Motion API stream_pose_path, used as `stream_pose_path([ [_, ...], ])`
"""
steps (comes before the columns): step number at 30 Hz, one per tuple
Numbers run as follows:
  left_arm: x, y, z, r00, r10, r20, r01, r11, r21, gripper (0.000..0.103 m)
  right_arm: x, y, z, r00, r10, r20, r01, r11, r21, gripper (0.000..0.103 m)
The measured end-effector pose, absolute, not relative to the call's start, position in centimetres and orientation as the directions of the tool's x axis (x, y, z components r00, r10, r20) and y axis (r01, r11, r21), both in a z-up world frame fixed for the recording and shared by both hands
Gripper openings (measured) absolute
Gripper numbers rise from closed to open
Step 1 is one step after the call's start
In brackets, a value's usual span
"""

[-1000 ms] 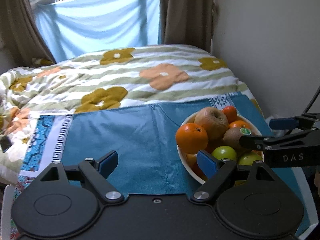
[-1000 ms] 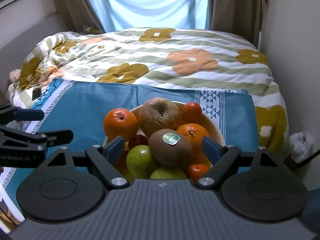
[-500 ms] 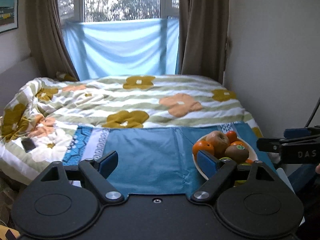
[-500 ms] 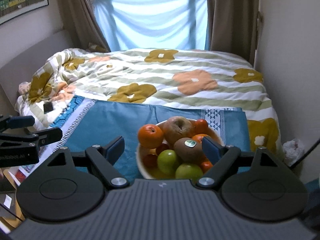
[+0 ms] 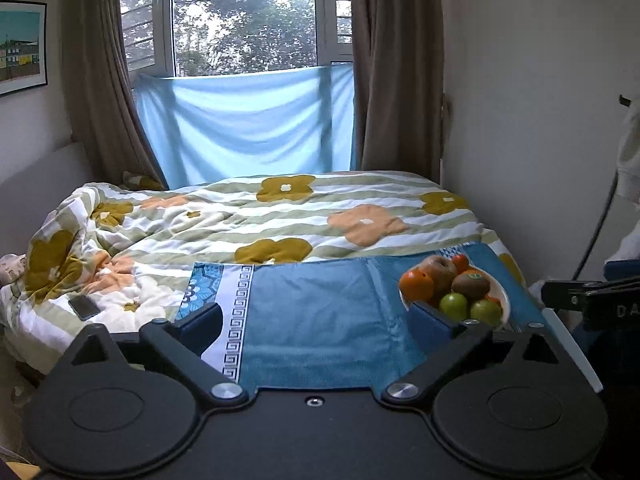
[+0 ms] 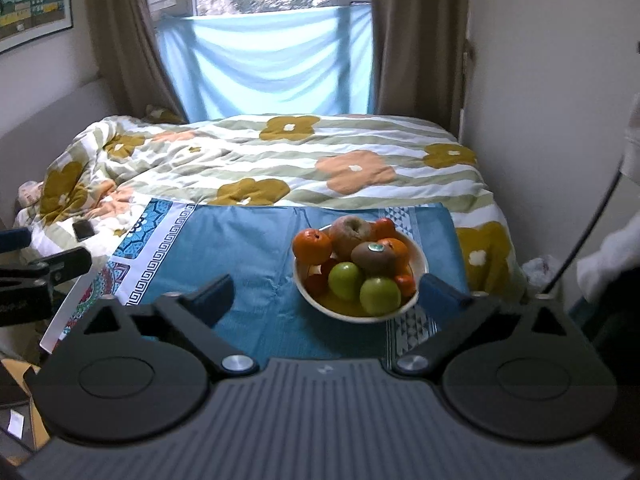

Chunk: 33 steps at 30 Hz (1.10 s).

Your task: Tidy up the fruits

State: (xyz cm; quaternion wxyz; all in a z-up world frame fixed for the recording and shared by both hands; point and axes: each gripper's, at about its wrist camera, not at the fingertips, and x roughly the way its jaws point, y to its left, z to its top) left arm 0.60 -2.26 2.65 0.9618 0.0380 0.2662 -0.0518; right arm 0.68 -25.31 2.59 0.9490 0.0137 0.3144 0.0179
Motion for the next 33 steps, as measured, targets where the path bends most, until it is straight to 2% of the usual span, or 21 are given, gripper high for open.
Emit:
stream_pose_path([
  [8,-0.7,-1.2,2.4,0.848,-0.083,-0.523,0.113,0.993,0.026,0.103,-1.5,-24.0,1.8,0.794,0.008,-0.608,0.013,0.999,0.030,0.103],
  [33,-0.8,-0.2,2.6,0.857,-0.075,-0.510,0.100,0.995,0.022,0.103,-0.9,-23.4,1.7,0.787,0.009,-0.617,0.015,0.999,0.033,0.103],
])
